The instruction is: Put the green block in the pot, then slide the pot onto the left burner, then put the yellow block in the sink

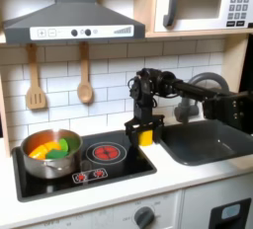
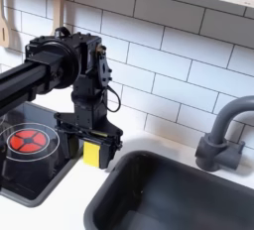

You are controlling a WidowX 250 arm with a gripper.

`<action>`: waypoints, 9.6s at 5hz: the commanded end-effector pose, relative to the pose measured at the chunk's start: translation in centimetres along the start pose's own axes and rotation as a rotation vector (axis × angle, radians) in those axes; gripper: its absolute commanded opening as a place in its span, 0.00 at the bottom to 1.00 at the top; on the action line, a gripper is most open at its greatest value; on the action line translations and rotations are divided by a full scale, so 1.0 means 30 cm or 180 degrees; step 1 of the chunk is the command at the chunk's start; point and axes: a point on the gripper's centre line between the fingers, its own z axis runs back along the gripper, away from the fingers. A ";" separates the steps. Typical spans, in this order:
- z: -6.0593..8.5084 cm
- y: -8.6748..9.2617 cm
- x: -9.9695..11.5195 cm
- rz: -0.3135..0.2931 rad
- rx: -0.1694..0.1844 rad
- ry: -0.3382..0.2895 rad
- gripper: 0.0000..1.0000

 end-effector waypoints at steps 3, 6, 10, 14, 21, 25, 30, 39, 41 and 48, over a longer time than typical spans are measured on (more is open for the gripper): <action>0.032 -0.006 0.033 -0.0046 -0.0002 -0.0101 1.00; 0.018 -0.015 0.035 -0.0111 -0.0087 -0.0102 1.00; 0.033 -0.038 0.059 -0.0109 -0.0093 -0.0195 0.00; 0.081 -0.210 0.122 -0.0388 -0.0169 -0.0239 0.00; -0.035 -0.420 0.042 -0.0805 -0.0236 0.0015 0.00; -0.099 -0.398 -0.027 -0.0781 -0.0216 0.0106 0.00; -0.186 -0.413 -0.044 -0.0862 -0.0196 0.0163 0.00; -0.064 -0.408 -0.075 -0.0967 -0.0181 -0.0031 1.00; 0.041 -0.396 -0.088 -0.0918 -0.0181 -0.0267 1.00; 0.108 0.018 -0.248 0.0248 -0.0063 -0.0282 1.00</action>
